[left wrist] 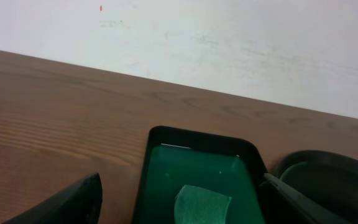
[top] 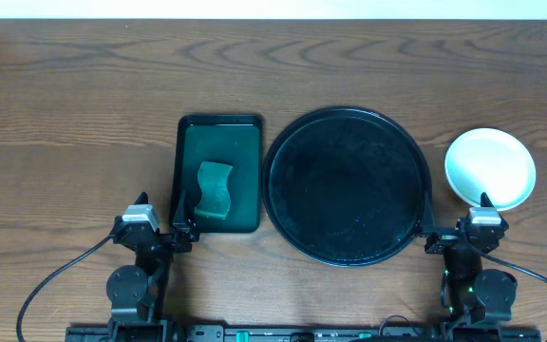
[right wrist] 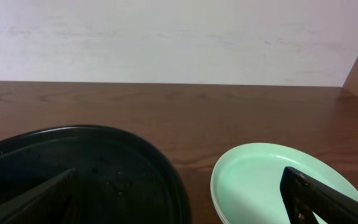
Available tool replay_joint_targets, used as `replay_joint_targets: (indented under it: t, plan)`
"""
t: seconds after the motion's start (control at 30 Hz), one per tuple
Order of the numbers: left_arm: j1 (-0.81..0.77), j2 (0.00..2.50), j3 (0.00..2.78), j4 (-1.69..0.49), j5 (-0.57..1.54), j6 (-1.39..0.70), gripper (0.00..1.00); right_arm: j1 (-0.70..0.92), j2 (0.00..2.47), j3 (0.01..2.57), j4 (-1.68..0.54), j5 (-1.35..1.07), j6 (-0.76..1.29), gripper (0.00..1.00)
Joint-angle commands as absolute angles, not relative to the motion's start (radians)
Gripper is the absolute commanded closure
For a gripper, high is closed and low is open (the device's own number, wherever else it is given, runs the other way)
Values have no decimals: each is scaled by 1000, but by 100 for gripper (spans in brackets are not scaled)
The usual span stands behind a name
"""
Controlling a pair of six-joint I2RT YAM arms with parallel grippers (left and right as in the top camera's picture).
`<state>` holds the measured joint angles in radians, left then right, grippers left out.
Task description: Clean dirty plates on tray and stack at the side
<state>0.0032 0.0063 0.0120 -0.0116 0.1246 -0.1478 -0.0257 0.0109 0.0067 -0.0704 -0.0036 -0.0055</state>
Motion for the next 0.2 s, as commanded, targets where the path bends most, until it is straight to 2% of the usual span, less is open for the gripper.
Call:
replay_joint_targets:
  t: [0.0, 0.17]
  plan:
    - [-1, 4, 4, -59, 139, -125, 20, -16, 5, 5, -75, 2, -9, 1]
    - [-1, 4, 4, -59, 139, -125, 20, -16, 5, 5, -75, 2, -9, 1]
